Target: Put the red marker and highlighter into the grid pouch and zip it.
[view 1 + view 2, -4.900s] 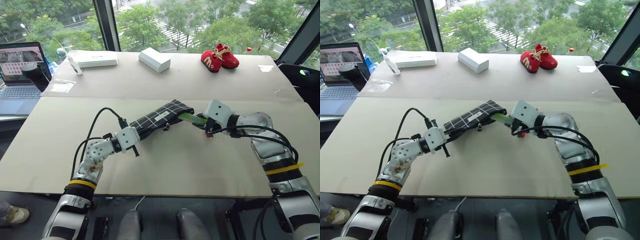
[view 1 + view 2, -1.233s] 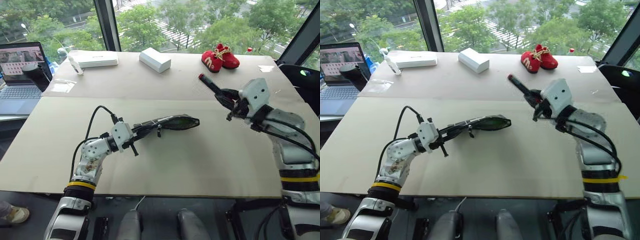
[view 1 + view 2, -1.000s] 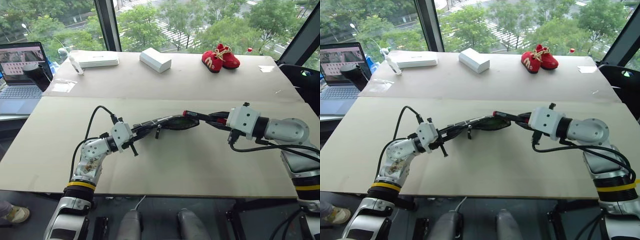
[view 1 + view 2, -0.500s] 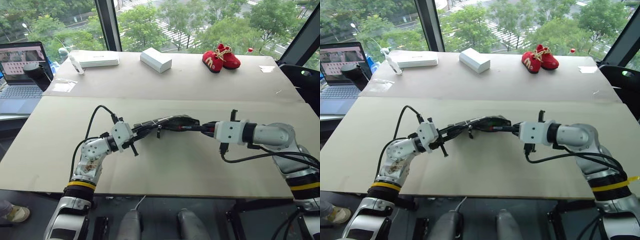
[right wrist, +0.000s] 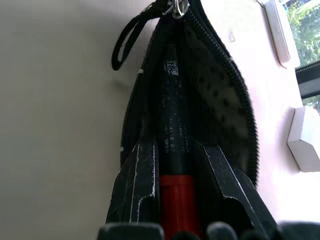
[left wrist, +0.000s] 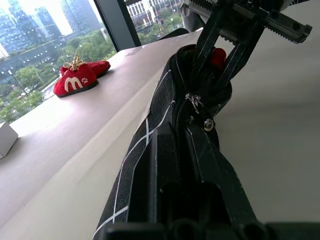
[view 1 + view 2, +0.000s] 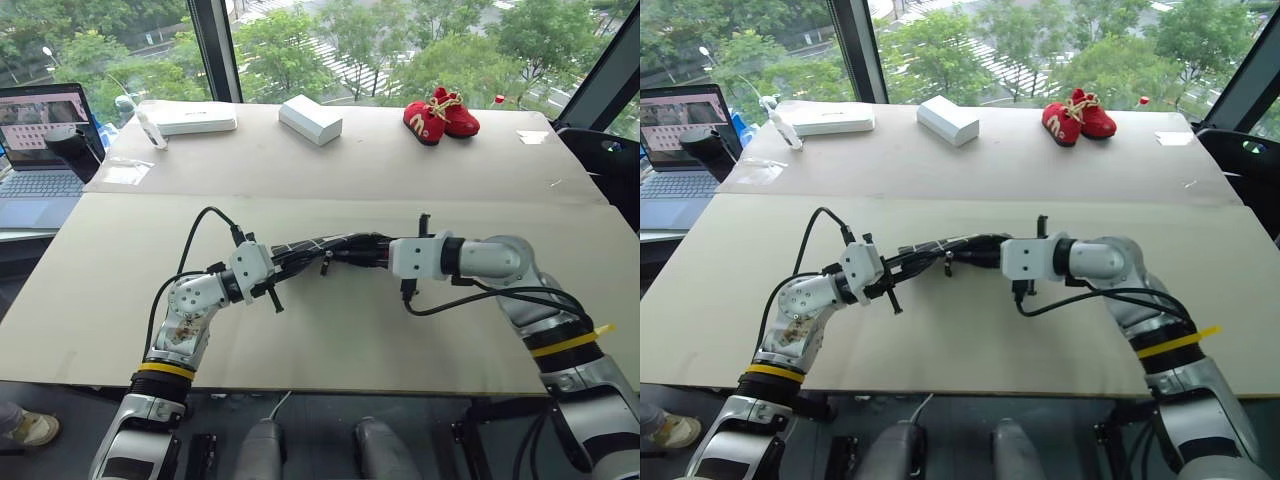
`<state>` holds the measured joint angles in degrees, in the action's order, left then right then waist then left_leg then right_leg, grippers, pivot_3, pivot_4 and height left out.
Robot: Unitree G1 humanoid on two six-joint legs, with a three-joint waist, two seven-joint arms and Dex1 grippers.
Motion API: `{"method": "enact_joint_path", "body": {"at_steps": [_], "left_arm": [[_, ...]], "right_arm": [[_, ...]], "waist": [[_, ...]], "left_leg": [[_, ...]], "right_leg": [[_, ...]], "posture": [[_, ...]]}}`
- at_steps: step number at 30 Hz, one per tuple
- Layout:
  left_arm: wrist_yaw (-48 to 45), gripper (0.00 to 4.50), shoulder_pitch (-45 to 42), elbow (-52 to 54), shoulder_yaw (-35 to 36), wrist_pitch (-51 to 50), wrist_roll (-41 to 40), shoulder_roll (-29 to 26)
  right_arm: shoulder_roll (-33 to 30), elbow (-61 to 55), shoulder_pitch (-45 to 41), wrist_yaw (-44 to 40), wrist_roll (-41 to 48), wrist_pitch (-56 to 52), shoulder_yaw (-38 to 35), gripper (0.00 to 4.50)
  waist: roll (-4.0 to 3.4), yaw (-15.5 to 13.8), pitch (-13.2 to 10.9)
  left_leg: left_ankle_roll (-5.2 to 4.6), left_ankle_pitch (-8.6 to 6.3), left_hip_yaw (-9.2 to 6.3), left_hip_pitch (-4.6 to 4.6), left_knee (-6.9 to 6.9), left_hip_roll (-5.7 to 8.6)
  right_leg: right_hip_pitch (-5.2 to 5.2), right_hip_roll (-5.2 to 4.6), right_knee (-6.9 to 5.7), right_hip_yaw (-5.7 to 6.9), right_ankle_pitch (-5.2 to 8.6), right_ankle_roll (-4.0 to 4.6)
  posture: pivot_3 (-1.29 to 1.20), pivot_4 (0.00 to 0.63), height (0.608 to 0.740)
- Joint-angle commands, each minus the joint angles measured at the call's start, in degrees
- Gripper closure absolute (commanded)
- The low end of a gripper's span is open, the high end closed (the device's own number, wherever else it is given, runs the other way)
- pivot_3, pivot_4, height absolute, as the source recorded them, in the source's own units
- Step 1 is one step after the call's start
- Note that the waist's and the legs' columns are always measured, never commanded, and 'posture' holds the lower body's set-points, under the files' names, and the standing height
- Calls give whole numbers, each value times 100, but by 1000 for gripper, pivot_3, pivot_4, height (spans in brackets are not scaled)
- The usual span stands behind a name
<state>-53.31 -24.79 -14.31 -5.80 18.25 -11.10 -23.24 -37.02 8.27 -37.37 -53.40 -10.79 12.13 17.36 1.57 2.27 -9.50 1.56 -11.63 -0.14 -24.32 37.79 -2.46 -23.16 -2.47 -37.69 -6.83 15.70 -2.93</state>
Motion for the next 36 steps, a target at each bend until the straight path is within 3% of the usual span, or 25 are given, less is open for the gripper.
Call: {"method": "enact_joint_path", "body": {"at_steps": [1,11,13,18,25,28,33,36], "left_arm": [[76,4500,-38,285,55,-21,-34,-10],[101,4500,-2,322,73,-46,-39,-53],[87,4500,-51,278,67,-46,-36,-51],[77,4500,-125,233,44,-45,-34,-27],[76,4500,-98,293,32,-75,-40,-23],[90,4500,-76,353,30,-109,-42,-28],[97,4500,-46,359,53,-116,-38,-55],[95,4500,-40,345,61,-107,-41,-58]], "right_arm": [[45,47,-194,176,-105,156,-84,3929],[-236,-16,15,115,447,-39,-634,3929],[-69,-205,103,78,668,-332,-657,2927],[50,-200,124,239,515,-299,-610,1335],[-171,-117,127,226,585,15,-850,1335],[-247,-222,-11,111,1504,-595,-1584,1335],[-700,-1763,1115,-846,4817,-3874,-2759,1335],[-771,-2349,1942,-854,5156,-4377,-2713,1335]], "waist": [[0,-17,0],[0,-22,0],[0,-14,0],[0,12,0],[0,-17,0],[0,-19,-1],[1,-139,0],[1,-144,0]], "left_leg": [[0,0,0,0,0,0],[0,0,0,0,1,0],[0,0,0,0,1,-1],[0,0,-1,0,0,0],[0,0,0,0,1,1],[0,0,0,-1,1,0],[-1,0,-13,-3,-1,-2],[-8,-5,-17,-1,0,-3]], "right_leg": [[0,0,0,0,0,0],[1,-1,0,0,0,0],[1,0,-1,0,0,0],[-1,1,-4,0,0,1],[0,-1,-3,0,0,0],[-1,0,-3,0,0,1],[8,1,1,8,0,1],[16,1,8,13,0,2]], "posture": [[0,150,729],[0,150,729],[0,150,729],[0,150,729],[0,150,729],[0,150,729],[0,150,729],[0,150,729]]}}
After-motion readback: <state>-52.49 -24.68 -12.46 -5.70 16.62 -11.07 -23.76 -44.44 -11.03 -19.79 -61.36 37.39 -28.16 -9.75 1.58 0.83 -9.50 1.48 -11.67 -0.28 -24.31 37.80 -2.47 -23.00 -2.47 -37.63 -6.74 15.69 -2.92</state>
